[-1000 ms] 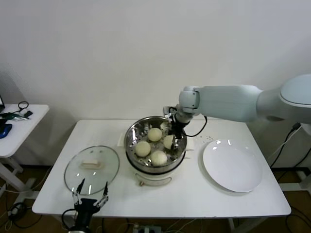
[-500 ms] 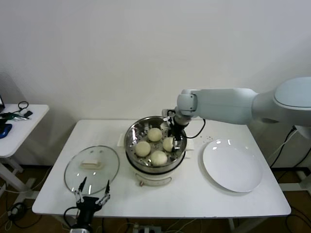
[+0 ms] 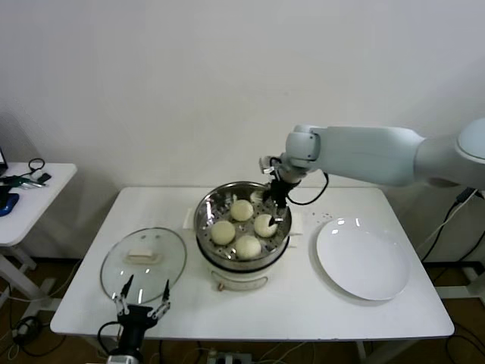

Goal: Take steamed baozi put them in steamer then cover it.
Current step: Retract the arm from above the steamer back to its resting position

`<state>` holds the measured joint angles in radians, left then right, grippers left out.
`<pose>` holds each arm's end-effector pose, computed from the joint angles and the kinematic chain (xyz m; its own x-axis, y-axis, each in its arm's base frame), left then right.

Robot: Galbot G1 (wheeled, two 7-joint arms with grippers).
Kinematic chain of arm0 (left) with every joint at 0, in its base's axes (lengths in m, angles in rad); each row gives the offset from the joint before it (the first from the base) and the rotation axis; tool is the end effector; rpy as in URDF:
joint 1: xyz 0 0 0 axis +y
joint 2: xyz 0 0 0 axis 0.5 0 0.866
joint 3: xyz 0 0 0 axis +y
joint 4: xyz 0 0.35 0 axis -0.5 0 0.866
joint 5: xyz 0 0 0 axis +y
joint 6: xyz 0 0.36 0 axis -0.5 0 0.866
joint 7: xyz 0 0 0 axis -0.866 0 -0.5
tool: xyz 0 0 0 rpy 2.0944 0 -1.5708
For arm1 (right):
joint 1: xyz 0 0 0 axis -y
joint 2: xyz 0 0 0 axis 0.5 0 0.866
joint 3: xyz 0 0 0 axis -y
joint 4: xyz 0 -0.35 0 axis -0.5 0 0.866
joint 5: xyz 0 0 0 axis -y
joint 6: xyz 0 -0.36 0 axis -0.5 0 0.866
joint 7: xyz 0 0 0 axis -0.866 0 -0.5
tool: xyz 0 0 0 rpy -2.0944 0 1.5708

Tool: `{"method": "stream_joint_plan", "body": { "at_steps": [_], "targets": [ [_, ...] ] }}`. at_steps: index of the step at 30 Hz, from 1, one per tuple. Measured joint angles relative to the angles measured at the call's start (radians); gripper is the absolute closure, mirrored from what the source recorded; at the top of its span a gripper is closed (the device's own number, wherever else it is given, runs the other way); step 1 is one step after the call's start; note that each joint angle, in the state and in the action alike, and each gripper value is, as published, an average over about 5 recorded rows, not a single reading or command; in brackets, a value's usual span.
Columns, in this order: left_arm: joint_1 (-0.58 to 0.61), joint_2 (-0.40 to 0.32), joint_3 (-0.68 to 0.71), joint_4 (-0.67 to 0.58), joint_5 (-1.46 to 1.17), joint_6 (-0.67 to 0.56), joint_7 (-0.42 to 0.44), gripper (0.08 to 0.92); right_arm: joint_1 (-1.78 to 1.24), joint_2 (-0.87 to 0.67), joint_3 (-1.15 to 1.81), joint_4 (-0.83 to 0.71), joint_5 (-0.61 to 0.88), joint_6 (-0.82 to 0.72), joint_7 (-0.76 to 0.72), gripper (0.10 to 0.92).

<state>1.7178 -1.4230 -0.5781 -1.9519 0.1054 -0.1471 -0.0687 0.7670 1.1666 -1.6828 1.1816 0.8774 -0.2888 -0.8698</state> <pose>0.1302 0.0498 -0.3727 -0.9918 -0.0236 0.1257 0.0096 0.9663 0.2572 0.5842 0.0551 -0.0587 -0.1384 -0.2905 0.9468 -0.9770 -0.1164 -0.1785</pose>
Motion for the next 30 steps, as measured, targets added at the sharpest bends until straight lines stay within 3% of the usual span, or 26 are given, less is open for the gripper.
{"method": "stream_joint_plan", "body": {
  "at_steps": [15, 30],
  "targets": [
    [-0.023, -0.005, 0.006, -0.004, 0.031, 0.017, -0.009, 0.177, -0.091, -0.331, 0.208, 0.163, -0.021, 0.198, 0.246, 0.203],
    [-0.039, -0.036, 0.0, -0.032, 0.059, 0.036, 0.0, 0.177, -0.779, -0.584, 0.933, 0.298, -0.097, 0.352, 0.572, 0.203]
  ]
}}
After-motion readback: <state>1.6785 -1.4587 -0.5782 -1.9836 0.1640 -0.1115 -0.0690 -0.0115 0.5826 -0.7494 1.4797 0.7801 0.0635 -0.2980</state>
